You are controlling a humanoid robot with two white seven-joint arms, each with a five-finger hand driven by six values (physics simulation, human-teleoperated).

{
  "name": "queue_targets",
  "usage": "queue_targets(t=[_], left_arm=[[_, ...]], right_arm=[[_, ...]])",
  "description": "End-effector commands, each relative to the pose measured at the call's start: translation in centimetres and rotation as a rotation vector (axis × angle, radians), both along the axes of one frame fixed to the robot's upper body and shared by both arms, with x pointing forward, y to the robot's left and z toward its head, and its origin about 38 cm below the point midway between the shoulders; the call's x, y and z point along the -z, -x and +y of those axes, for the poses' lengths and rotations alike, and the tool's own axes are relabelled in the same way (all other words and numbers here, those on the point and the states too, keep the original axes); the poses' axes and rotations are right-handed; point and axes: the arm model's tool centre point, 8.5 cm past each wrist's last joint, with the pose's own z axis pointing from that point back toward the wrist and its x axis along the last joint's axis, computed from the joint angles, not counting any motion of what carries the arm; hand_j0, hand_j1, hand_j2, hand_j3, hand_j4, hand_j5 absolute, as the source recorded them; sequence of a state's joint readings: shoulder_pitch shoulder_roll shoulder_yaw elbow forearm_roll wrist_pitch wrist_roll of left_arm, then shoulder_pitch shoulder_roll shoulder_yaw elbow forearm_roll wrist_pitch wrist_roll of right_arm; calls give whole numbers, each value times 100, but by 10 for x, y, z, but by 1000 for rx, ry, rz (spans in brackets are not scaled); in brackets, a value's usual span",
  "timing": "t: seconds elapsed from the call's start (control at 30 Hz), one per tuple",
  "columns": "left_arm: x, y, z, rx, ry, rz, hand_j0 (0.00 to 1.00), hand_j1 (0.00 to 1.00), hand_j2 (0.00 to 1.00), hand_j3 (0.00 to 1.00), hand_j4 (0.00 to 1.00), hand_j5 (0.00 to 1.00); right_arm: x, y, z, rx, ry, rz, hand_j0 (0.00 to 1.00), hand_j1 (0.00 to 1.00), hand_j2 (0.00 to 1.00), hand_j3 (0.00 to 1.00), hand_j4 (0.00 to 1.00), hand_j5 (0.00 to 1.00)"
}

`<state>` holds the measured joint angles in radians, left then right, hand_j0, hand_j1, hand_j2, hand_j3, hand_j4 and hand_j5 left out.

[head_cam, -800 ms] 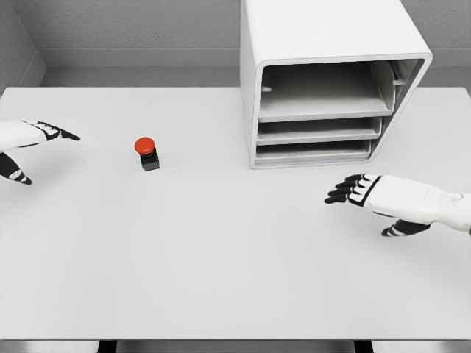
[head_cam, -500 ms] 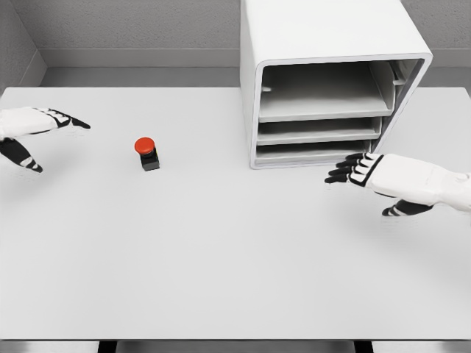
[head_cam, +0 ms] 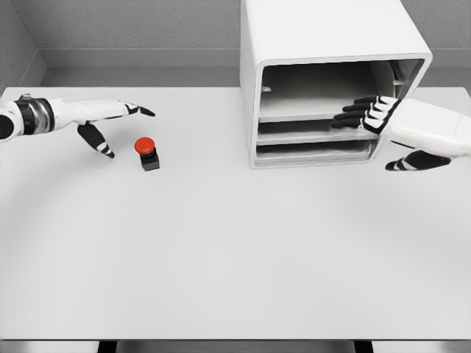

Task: Slide open multi-storey tabletop storage cabinets and put open load switch and slide close multi-storey tabletop storage cabinets

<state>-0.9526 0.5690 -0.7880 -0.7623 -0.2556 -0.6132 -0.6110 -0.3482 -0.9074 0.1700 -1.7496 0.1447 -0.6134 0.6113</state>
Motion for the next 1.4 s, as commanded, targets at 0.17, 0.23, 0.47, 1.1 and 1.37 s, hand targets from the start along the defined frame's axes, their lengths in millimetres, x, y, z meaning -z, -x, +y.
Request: queue_targets(t=[0.17,0.23,0.47,1.1,1.37], left_arm=[[-32,7,-43,167,-48,-88,100,100,100,100,100,100],[-41,11,-46,193,-52,-112,100,100,100,100,100,100],[-24,25,-45,245,-136,-76,100,100,100,100,100,100],[-7,21,-53,251,-183,-60,100,100,100,100,100,100],[-8,23,-51,250,-181,-61,86,86,86,86,86,86]], right_arm=[[9,-9,43,-116,11,28,100,100,100,100,100,100],[9,-11,51,-135,8,29,100,100,100,100,100,100],[11,-26,71,-148,63,-6,100,100,100,100,100,100],[23,-76,51,32,76,47,100,100,100,100,100,100],[31,-81,66,27,188,5,100,100,100,100,100,100]])
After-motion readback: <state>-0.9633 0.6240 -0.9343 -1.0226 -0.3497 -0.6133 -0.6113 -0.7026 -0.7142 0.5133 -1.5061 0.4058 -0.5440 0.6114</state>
